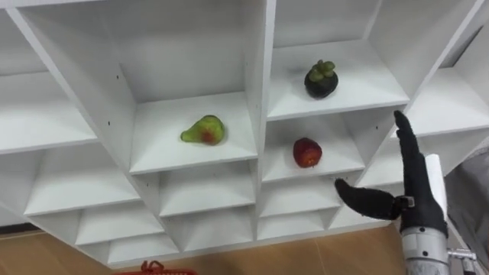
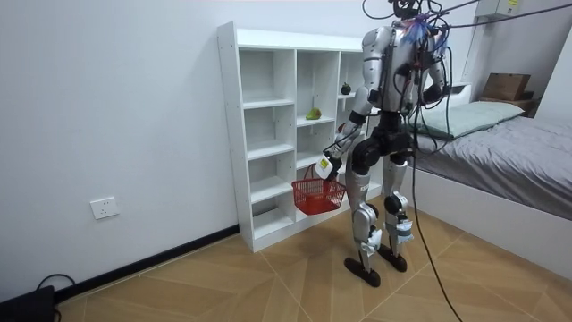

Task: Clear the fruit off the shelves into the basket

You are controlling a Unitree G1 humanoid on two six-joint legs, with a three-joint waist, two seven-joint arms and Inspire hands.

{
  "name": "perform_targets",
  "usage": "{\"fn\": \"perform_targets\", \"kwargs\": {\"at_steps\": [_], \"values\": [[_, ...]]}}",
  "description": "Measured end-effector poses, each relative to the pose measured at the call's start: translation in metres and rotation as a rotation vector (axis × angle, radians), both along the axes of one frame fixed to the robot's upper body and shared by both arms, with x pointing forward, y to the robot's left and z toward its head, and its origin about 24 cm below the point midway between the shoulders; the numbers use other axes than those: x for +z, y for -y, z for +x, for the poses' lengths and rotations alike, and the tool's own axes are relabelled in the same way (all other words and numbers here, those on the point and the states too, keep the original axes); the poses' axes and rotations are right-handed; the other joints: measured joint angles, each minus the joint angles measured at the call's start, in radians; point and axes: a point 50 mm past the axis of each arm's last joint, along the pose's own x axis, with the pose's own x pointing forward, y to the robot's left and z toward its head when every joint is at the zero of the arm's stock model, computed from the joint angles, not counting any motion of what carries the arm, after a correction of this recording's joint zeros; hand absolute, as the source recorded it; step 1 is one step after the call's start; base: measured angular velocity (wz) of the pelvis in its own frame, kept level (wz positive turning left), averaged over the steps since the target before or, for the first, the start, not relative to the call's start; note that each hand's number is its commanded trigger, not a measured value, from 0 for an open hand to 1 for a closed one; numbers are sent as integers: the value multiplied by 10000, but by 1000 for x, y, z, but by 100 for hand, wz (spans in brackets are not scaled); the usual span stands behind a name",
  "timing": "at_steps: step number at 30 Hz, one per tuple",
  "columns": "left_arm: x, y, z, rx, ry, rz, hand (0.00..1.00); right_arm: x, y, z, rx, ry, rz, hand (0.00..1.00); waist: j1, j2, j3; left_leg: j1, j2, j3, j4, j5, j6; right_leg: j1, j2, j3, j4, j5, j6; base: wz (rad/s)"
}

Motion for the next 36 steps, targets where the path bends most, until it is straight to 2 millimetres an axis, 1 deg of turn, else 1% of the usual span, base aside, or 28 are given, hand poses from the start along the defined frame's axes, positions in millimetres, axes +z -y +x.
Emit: {"fn": "perform_targets", "kwargs": {"at_steps": [2,4,5,6,8,15,18,22,24,30,36], "values": [[0,0,0,-25,-1,-27,100,3,-1,2,-65,202,-28,0,17,0,-1,-5,52,-3,-1,0,-1,-5,10,-6,0,4,-7,0],[0,0,0,-49,-5,-55,100,11,-2,3,-22,558,-63,0,60,22,-2,-31,57,-2,-3,2,-4,-47,16,-3,7,8,-13,0],[0,1,1,-66,0,-63,100,19,-4,5,-7,942,-105,0,72,52,-22,-76,50,-1,2,3,-7,-104,21,-4,23,13,-19,0],[0,1,1,-136,5,-68,100,26,-4,5,-7,1314,-257,0,93,69,-23,-102,44,-1,6,5,-9,-135,26,-3,26,15,-23,0],[0,3,2,-224,-5,-84,100,33,-4,6,51,1676,-574,0,213,71,-24,-87,41,0,7,7,-12,-126,42,14,26,19,-28,0],[-1,4,3,-209,19,-129,100,39,-5,11,-41,2108,-753,0,437,0,13,-75,64,-19,0,24,-42,-103,73,6,4,24,-40,0],[-1,4,2,-187,-28,-132,100,40,-6,13,24,2195,-776,0,521,-49,46,-90,63,-31,-4,25,-45,-104,74,0,8,27,-45,0],[-3,5,2,-298,-225,-151,100,48,-13,23,292,2659,-691,0,534,-136,94,-141,63,-41,3,31,-52,-71,77,-11,12,35,-56,0],[-3,4,1,-378,-254,-111,100,53,-15,28,377,2917,-671,0,526,-196,94,-168,62,-78,6,31,-53,-53,77,-40,1,35,-56,5],[-1,-1,1,-498,-292,94,100,63,-15,36,597,3333,-877,0,523,-282,100,-172,53,-258,35,33,-55,-8,65,-213,-25,35,-56,9],[-1,-2,2,-574,-269,145,100,66,-16,38,637,3485,-904,0,540,-379,99,-192,57,-369,67,41,-67,28,61,-341,-30,34,-56,6]]}}
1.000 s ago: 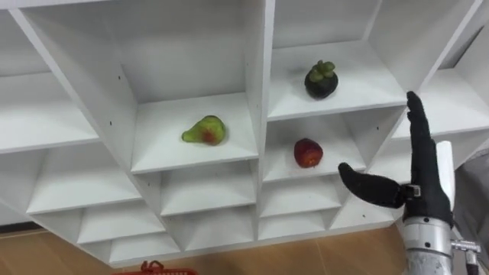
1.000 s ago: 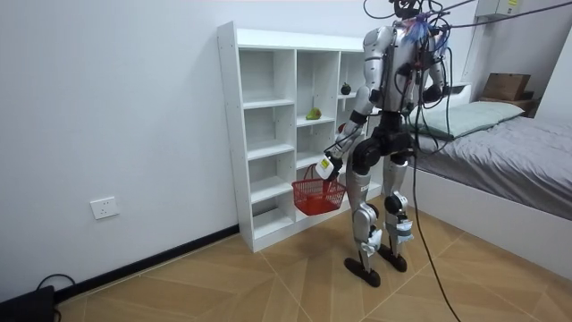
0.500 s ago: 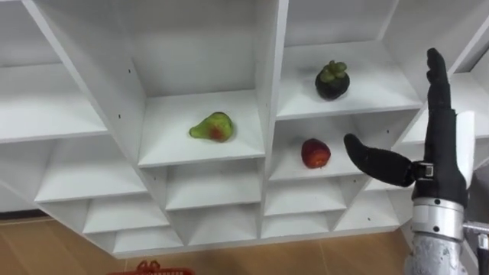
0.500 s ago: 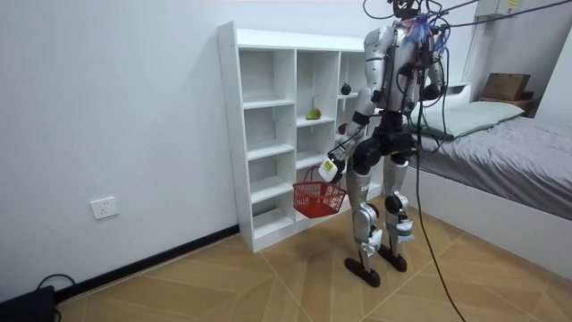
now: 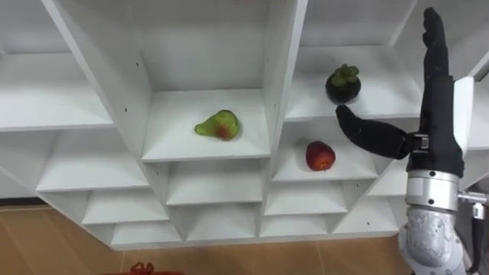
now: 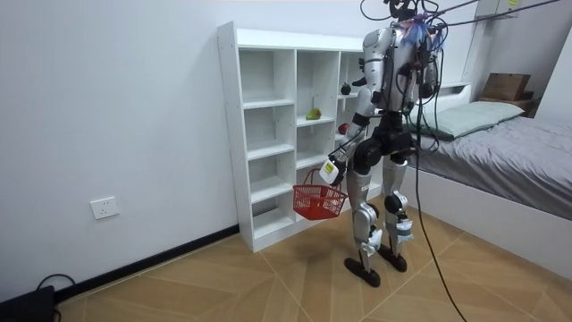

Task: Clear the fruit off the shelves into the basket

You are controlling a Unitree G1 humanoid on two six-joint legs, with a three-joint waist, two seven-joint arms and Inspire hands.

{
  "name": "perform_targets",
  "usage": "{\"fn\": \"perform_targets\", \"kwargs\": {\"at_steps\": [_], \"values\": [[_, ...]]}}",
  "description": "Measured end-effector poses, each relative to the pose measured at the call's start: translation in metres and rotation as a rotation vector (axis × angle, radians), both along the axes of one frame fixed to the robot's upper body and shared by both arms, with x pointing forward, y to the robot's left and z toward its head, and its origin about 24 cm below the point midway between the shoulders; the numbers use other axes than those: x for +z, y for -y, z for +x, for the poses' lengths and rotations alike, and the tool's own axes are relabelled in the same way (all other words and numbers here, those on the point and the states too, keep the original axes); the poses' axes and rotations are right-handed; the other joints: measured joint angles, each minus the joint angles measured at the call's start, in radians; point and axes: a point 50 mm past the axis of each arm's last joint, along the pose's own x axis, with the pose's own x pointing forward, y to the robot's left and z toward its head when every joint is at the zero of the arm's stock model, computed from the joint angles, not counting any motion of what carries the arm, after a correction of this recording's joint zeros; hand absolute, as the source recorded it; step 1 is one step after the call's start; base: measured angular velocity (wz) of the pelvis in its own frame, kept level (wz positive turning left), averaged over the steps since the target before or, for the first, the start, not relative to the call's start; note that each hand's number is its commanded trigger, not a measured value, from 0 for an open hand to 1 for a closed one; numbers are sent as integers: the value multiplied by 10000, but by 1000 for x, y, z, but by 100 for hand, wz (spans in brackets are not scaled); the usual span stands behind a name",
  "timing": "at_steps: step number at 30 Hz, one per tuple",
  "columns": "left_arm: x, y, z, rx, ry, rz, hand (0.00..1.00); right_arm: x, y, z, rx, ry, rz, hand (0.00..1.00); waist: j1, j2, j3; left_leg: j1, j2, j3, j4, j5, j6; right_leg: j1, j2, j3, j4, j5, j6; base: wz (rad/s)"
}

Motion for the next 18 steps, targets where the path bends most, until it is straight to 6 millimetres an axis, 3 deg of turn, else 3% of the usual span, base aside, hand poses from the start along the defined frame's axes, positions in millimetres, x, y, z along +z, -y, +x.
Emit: {"fn": "perform_targets", "kwargs": {"at_steps": [4,7,18], "values": [[2,-2,3,-95,169,-12,100,7,1,5,62,294,-173,0,21,-83,4,-5,1,-1,8,8,-9,-4,-1,4,4,0,0,0],[3,-2,6,-148,286,-14,100,14,3,9,19,579,-288,0,17,-158,-35,6,7,-7,21,10,-13,17,3,0,8,0,0,0],[3,-1,11,-447,380,-85,100,5,7,14,-160,244,100,0,65,-200,-7,-8,5,-51,99,10,-13,65,-16,-115,11,7,-11,1]]}}
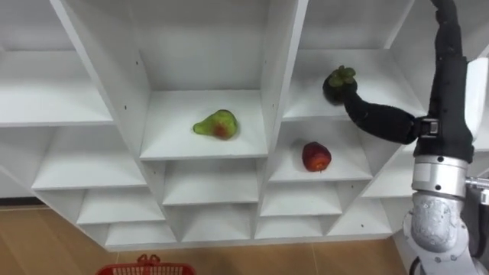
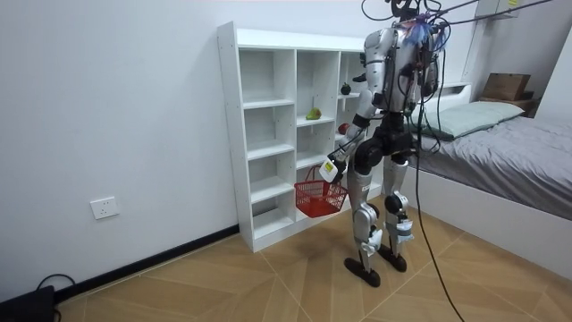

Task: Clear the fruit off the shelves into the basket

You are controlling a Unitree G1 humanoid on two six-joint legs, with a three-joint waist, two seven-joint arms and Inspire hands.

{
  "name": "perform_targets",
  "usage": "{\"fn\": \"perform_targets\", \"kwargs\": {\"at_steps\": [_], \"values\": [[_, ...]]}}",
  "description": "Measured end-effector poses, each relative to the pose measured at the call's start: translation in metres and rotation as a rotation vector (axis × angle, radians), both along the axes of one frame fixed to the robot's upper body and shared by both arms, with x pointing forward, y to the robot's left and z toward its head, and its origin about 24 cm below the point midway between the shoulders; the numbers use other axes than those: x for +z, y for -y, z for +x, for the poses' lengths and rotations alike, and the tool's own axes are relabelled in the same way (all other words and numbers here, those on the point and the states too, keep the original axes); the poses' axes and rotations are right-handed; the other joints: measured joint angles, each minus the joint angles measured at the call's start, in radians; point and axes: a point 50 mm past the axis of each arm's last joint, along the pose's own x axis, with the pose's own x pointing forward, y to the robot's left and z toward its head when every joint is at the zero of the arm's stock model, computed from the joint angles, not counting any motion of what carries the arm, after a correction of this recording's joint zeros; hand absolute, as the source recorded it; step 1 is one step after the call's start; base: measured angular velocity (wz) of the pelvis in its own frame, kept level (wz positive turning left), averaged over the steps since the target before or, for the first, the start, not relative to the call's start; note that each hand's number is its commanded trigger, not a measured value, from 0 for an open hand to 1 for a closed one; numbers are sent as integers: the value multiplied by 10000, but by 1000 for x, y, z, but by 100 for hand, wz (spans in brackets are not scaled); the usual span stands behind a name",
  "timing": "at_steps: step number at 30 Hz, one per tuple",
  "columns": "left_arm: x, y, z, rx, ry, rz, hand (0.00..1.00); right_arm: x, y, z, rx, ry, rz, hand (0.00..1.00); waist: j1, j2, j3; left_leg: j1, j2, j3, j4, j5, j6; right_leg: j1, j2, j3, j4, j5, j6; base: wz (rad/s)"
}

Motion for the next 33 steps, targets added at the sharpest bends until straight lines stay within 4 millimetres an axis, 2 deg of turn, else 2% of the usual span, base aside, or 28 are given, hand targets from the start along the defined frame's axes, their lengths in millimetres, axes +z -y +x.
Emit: {"fn": "perform_targets", "kwargs": {"at_steps": [7,11,16,26,28,29,31,33], "values": [[0,0,0,-94,-75,78,100,-21,7,5,-84,-1066,347,0,135,32,26,27,-16,-154,32,0,1,144,-24,-140,-10,1,-1,6],[-1,-1,-1,83,-188,134,100,-31,9,10,-26,-1638,272,0,205,100,71,26,-21,-170,50,1,2,120,-33,-141,-17,1,-1,1],[-1,-2,-6,208,-304,284,100,-31,8,12,138,-1787,188,0,232,154,76,21,-23,-189,49,1,2,126,-31,-149,-17,1,-1,0],[-2,3,-5,197,-311,69,100,-42,10,19,157,-2410,130,0,460,313,-18,61,-19,-181,57,7,3,146,-40,-125,-13,0,-1,0],[-2,3,-5,213,-310,51,100,-41,10,19,166,-2396,170,0,498,316,-15,105,-21,-181,55,11,0,190,-39,-125,-15,0,-1,0],[-2,4,-5,203,-329,39,100,-41,10,20,168,-2378,228,0,492,322,26,162,-21,-184,53,11,1,262,-42,-140,-24,0,-1,0],[-3,4,-6,188,-345,23,100,-38,9,23,199,-2261,310,0,499,317,38,178,-18,-185,50,11,1,284,-50,-152,-29,-1,0,0],[-3,4,-5,157,-341,9,100,-35,10,32,177,-2144,541,0,472,286,56,175,-19,-184,49,21,16,288,-62,-157,-31,-1,0,0]]}}
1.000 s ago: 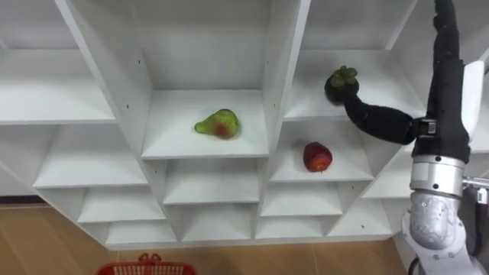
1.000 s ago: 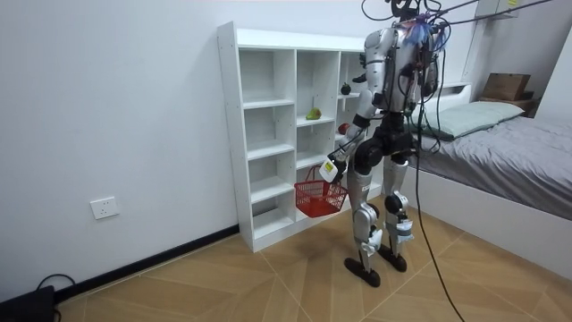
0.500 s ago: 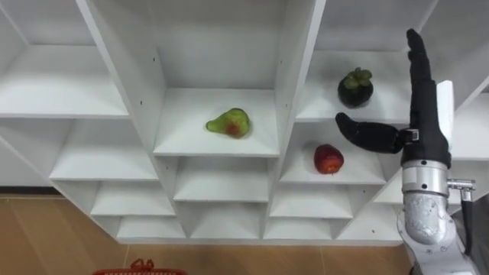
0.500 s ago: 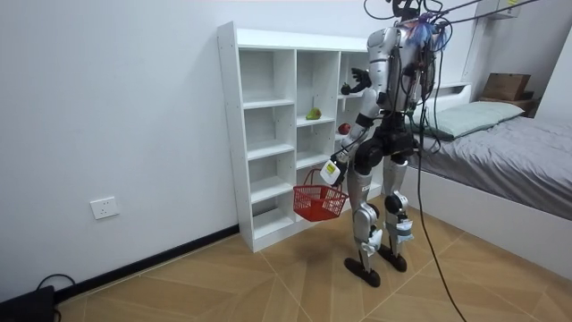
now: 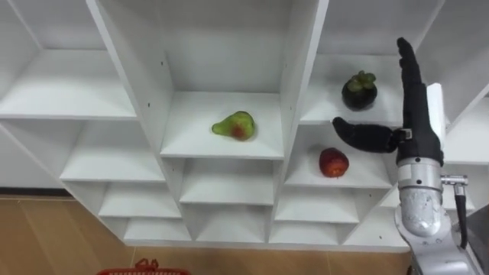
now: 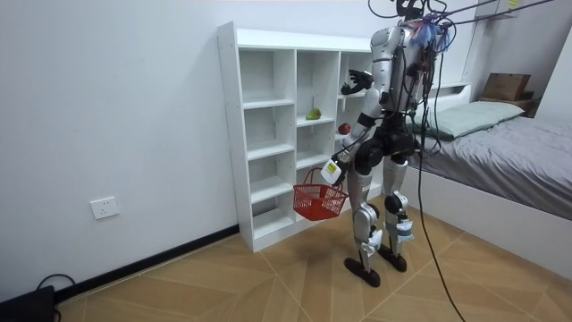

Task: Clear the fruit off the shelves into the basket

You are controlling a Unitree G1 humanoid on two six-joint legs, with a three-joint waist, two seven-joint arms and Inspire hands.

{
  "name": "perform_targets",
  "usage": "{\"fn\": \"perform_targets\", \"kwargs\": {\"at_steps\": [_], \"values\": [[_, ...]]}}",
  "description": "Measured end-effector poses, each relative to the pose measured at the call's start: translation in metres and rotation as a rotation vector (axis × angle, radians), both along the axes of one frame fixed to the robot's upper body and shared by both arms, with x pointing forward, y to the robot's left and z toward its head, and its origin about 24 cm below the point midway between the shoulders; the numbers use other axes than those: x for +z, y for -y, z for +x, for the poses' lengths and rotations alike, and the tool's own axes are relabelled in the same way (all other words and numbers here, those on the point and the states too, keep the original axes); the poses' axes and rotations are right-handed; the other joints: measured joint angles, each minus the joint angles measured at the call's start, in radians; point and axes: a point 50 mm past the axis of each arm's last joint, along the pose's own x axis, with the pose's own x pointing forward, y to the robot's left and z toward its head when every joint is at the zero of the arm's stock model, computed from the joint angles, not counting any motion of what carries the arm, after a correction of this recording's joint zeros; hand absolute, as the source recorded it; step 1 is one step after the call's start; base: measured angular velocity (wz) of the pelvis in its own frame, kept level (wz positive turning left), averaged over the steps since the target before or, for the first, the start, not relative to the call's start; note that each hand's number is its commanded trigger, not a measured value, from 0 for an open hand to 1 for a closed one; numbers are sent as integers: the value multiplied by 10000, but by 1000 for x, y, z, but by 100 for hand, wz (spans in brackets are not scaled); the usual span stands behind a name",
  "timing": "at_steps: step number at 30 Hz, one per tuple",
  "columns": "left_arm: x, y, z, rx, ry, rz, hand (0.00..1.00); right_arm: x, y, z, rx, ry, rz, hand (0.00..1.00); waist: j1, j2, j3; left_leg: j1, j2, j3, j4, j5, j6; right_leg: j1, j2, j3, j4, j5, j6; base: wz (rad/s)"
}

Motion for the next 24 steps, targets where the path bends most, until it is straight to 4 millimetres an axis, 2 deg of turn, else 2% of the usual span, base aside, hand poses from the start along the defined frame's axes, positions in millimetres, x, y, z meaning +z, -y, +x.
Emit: {"fn": "perform_targets", "kwargs": {"at_steps": [10,24], "values": [[0,-1,0,-67,-102,-71,100,10,3,11,-121,378,999,0,-67,-129,-27,-67,-128,-356,3,42,33,134,-80,-449,-147,3,3,11],[-1,-4,-5,-6,-512,-44,100,-4,9,15,-223,-705,1792,0,-24,-147,-22,-87,-139,-500,34,45,31,170,-88,-550,-151,3,3,2]]}}
